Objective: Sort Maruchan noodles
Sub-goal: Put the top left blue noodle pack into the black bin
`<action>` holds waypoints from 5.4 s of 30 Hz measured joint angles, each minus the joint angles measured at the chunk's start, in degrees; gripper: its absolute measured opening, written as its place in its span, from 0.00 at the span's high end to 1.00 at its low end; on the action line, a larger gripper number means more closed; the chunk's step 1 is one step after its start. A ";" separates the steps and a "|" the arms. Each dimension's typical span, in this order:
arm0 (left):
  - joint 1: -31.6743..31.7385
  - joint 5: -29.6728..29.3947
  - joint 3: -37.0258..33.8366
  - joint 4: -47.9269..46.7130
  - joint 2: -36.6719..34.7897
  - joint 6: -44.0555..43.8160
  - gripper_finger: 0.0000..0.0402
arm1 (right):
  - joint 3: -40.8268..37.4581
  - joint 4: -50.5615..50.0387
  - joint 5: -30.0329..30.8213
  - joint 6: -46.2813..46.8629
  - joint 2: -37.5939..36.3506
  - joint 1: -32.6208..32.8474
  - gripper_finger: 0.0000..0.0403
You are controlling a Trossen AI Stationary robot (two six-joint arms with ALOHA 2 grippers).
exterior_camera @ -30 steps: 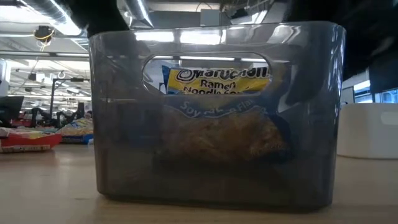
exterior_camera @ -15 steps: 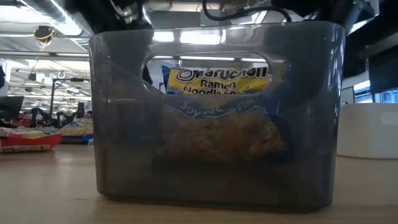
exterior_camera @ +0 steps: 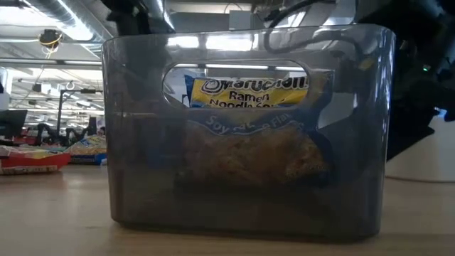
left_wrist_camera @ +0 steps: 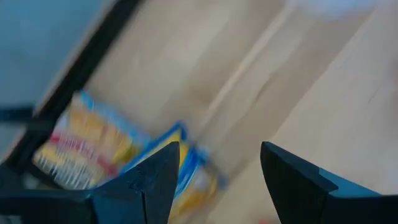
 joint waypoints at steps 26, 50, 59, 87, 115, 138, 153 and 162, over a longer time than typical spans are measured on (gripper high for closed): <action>10.07 -8.61 2.57 -6.75 25.02 20.02 0.46 | -0.83 4.78 0.81 1.60 0.12 -0.13 0.54; 6.21 -5.12 2.49 -10.63 24.53 15.15 1.00 | -0.37 4.40 2.29 0.91 0.14 -0.14 0.54; -4.21 -5.15 2.88 -10.40 11.99 9.08 1.00 | 4.79 -2.07 1.89 -2.11 0.14 -0.11 0.54; -40.87 -4.75 2.95 -5.66 -8.01 -23.98 1.00 | 14.06 -5.24 9.88 -5.05 -2.88 4.41 0.54; -55.20 -8.16 2.95 18.58 -7.88 -27.20 1.00 | 14.03 45.11 5.89 -9.33 5.59 -5.55 0.11; -55.20 -7.97 2.92 29.08 -7.83 -23.75 0.99 | 14.03 51.35 3.32 -17.46 9.63 -8.57 0.52; -54.30 -12.44 2.92 29.25 -7.83 -20.29 0.59 | 14.01 48.67 3.54 -24.19 7.73 -7.43 0.86; -54.72 -13.93 2.90 36.85 -7.90 -18.26 0.54 | 13.84 21.09 12.91 -23.92 -6.77 -2.14 0.88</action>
